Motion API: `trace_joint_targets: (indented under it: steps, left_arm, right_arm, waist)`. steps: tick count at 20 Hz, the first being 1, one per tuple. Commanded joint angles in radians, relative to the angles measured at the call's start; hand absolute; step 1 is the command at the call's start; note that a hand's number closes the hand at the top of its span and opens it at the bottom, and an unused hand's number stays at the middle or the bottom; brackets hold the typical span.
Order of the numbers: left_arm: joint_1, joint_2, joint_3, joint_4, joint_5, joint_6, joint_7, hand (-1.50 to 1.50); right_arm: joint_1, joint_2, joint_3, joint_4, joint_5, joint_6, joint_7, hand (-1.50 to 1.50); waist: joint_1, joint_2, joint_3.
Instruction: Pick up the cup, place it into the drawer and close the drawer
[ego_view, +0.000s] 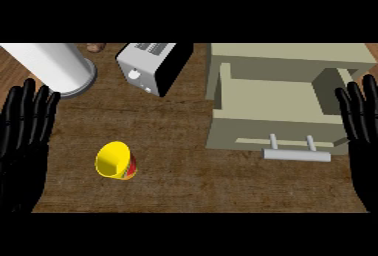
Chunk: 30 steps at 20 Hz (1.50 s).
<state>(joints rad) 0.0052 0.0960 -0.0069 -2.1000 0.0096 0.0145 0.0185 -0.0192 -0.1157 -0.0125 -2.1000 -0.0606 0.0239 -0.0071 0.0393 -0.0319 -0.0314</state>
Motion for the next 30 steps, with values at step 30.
trace_joint_targets:
  steps: [30]
  left_arm:
    - [0.057,0.065,0.015,0.071,0.502,-0.446,0.112,-1.5]
  right_arm:
    - [-0.103,0.012,-0.029,0.039,-0.092,0.051,0.171,-1.5]
  waist:
    - [-0.038,0.031,0.031]
